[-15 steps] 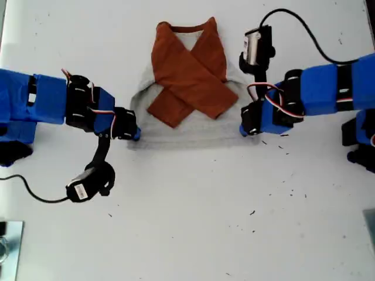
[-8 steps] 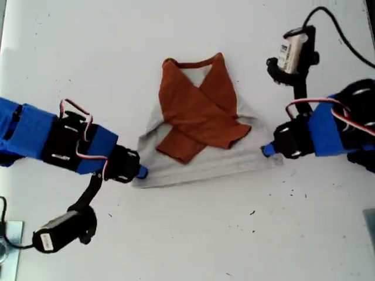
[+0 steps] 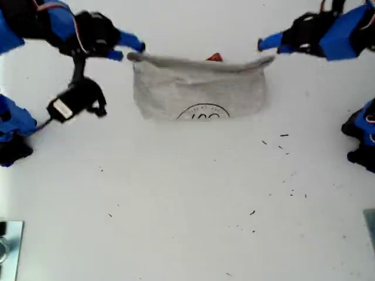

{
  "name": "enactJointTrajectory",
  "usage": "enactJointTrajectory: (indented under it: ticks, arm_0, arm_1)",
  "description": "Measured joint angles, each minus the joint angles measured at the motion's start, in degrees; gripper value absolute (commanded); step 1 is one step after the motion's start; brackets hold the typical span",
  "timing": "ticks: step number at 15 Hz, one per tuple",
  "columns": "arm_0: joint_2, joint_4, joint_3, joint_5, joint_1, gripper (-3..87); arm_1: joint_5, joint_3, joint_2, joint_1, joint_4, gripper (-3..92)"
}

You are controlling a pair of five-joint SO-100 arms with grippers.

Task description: Fold t shirt

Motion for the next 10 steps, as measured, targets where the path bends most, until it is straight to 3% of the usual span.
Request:
enactJointTrajectory:
  ticks: [2,4,6,7,10]
  arm_0:
    - [15.6,-4.1,13.4,0.0,-2.5,21.7]
    - [26.8,-6.2,25.4,-1.2,1.8,15.8]
    - [40.6,-8.5,39.8,-6.9,11.6,7.1]
    - [49.3,-9.1,47.8,-11.2,18.5,1.8]
    - [80.9,-8.9,70.0,-28.6,36.8,-0.2]
  arm_1:
    - [-1.2,5.4,12.8,4.2,3.5,20.2]
    - [0.3,14.8,20.9,-1.0,6.4,22.3]
    - [4.9,28.6,34.7,-12.0,7.6,23.5]
    - [9.1,35.2,42.6,-17.4,10.1,18.6]
    - [20.5,48.8,51.4,-31.8,15.6,12.3]
